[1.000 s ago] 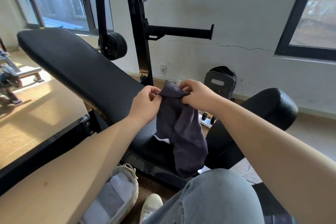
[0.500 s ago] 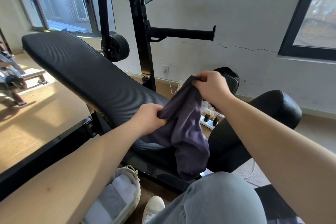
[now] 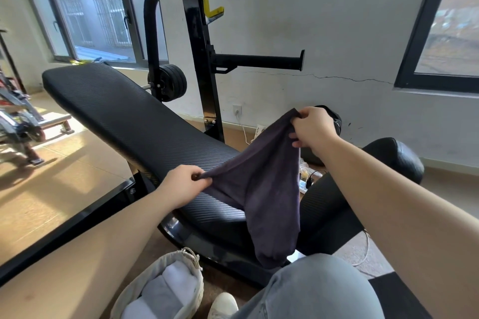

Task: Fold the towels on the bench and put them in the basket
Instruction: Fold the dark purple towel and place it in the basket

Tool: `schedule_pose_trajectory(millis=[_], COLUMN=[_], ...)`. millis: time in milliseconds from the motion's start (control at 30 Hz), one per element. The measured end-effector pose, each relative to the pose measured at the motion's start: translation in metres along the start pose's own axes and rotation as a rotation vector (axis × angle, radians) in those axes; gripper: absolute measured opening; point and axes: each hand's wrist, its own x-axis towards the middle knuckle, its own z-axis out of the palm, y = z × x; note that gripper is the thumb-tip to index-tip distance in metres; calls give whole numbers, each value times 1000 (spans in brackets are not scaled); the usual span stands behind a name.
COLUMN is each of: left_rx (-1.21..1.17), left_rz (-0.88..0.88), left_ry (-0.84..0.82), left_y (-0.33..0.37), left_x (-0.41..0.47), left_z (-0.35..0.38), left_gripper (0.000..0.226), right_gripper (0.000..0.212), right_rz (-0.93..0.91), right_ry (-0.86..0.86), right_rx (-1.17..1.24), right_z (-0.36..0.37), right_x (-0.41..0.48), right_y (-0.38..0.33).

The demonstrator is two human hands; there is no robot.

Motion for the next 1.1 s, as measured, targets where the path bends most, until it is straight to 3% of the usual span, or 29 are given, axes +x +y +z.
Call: schedule_pose_trajectory(millis=[233,433,600,867,1100], left_rx=[-591,-1027,-1105,-963,-995], left_rz=[-155,-250,-163,-39,16], left_ry=[160,66,136,326,367], left_y=[13,40,61,72,79], left_x=[-9,-8,2,12,15], left_z=[-11,-19,-30,-48,-53], left_gripper=[12,23,26,17,15], right_gripper=[30,25,29,28,26], right_rz=[-154,-223,-321,-385,-435], right_ry=[-90,44,155,247,296], right_rx=[-474,-424,-347,-241,-155], right_z=[0,-8,-16,-32,-40], right_x=[-18,-14,-4,4,13], right_y=[5,-2,-21,-46,-75])
